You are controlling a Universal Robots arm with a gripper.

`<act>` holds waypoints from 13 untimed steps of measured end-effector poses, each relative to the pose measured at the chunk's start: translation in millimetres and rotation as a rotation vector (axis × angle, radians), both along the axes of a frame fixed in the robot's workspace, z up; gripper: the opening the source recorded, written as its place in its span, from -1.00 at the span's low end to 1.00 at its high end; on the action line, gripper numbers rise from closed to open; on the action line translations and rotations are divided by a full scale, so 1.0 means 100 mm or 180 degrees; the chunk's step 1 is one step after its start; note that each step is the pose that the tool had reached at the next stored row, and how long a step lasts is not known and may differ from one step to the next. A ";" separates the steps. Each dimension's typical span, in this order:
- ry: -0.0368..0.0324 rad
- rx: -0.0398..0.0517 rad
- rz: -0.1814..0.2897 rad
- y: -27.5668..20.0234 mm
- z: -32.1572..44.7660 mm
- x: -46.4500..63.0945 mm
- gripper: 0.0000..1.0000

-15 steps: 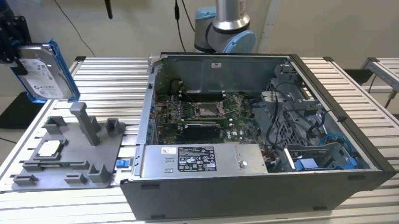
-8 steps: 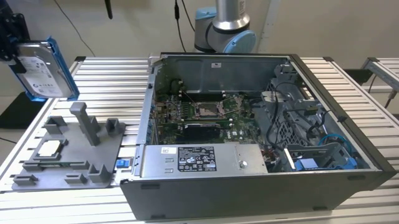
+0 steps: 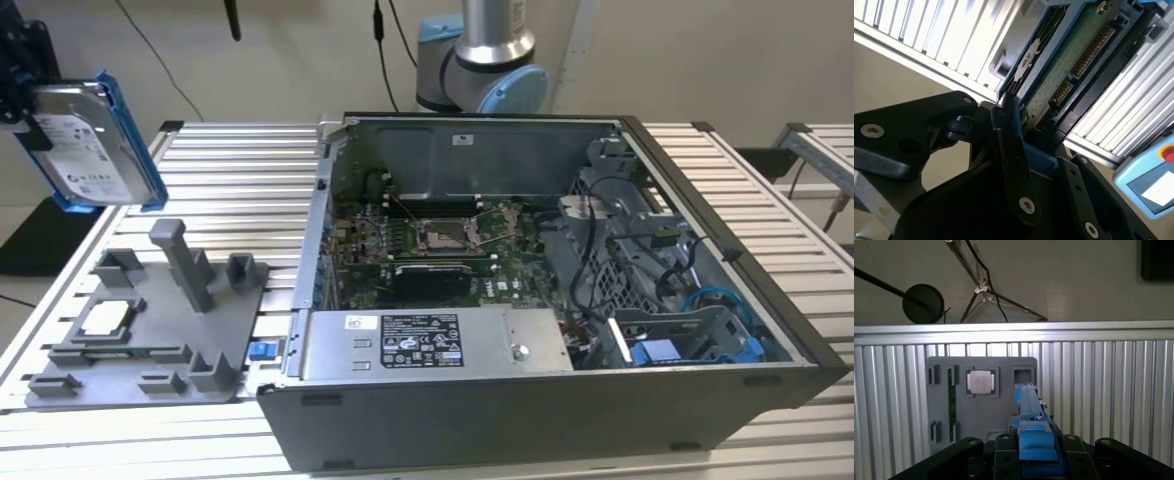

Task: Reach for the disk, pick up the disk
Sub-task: 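Pick up the disk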

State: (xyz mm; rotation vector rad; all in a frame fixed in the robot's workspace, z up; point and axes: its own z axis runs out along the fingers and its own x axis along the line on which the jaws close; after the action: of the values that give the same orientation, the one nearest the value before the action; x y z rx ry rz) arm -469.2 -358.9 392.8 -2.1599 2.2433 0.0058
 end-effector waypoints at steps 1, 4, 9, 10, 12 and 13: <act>0.0000 0.0000 0.0000 0.000 0.007 0.00 -1.00; -0.0001 0.0000 0.0000 0.000 0.026 0.00 -1.00; -0.0008 0.0000 0.0000 0.000 0.046 0.00 -1.00; -0.0010 0.0000 0.0000 0.000 0.049 -0.01 -1.00; -0.0013 0.0000 0.0000 0.000 0.054 -0.01 -1.00; -0.0015 0.0000 0.0000 0.000 0.059 -0.01 -1.00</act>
State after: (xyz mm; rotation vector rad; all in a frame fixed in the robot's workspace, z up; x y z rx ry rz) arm -469.9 -358.9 398.7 -2.1576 2.2408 0.0008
